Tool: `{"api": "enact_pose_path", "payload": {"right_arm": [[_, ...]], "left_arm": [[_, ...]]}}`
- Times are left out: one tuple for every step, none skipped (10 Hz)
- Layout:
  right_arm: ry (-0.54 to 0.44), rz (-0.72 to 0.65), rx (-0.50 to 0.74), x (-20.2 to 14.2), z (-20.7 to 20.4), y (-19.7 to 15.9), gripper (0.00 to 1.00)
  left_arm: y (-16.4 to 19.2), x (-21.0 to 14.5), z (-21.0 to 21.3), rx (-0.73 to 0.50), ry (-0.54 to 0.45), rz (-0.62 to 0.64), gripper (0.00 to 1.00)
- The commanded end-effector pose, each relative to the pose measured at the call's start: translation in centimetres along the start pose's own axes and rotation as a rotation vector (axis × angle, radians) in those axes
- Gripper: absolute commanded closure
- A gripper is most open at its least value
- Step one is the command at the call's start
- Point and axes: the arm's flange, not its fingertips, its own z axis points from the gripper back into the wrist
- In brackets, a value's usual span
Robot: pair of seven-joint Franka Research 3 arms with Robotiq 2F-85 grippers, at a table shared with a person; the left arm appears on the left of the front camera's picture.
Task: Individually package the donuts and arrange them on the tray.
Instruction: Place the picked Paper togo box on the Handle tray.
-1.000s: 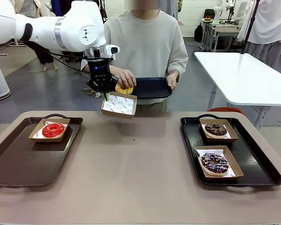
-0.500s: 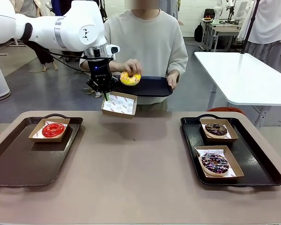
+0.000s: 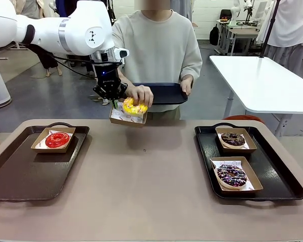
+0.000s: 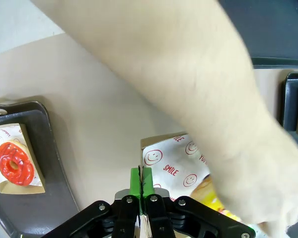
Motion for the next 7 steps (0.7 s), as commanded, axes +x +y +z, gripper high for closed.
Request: {"api": "enact_pose_path", "payload": {"right_arm": [[-0.001,-0.001,0.007,-0.06,0.08,-0.07,0.00],[-0.001,-0.001,0.007,-0.06,0.08,-0.07,0.00],[-0.001,-0.001,0.007,-0.06,0.08,-0.07,0.00],[-0.001,-0.001,0.007,-0.06,0.08,-0.07,0.00],[-0.001,-0.001,0.007,-0.06,0.08,-0.07,0.00],[-0.001,-0.001,0.007,-0.06,0.08,-0.07,0.00],[-0.001,-0.001,0.007,-0.06,0.08,-0.07,0.00]], "left_arm": [[0.14,-0.11,0.22,-0.003,-0.008,0.001,1.00],[0.14,-0.11,0.22,-0.003,-0.008,0.001,1.00],[0.14,-0.11,0.22,-0.003,-0.008,0.001,1.00],[0.14,-0.11,0.22,-0.003,-0.008,0.001,1.00],[0.14,-0.11,0.22,-0.003,-0.008,0.001,1.00],[0.14,-0.11,0.22,-0.003,-0.008,0.001,1.00],[0.14,-0.11,0.22,-0.003,-0.008,0.001,1.00]]}}
